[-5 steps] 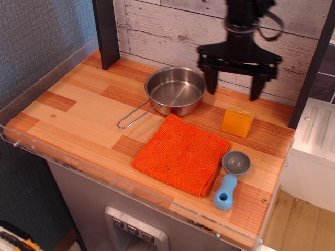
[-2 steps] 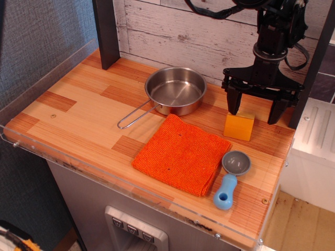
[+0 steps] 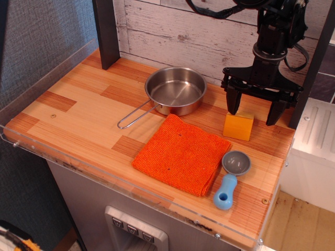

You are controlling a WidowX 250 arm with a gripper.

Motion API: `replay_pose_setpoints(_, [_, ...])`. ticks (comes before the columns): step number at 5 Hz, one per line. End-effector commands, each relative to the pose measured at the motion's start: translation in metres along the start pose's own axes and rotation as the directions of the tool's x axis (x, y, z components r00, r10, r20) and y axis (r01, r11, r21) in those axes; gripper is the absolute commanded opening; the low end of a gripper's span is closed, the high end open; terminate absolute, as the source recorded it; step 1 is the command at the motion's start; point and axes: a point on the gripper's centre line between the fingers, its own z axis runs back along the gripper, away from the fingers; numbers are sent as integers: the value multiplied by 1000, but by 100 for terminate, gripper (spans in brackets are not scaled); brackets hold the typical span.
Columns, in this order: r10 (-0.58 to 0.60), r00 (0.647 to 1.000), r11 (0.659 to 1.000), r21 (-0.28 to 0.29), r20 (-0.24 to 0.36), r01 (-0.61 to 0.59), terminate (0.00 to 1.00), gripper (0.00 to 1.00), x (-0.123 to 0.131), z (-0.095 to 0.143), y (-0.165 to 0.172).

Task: Place cheese on top of orange cloth.

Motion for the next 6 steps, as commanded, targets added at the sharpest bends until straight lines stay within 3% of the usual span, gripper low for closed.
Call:
replay_pose_setpoints(1, [25,993,999,-44,119,-19,0,100,14,50,8])
replay_pose_setpoints(2, [20,992,999,-49,122,-14,0,100,12,54,8])
replay_pose_setpoints(4, [19,997,999,-37,70,-17,0,100,-6,45,11])
replay_pose_setpoints(6, [25,997,999,-27,67,-23,0,100,-14,50,23])
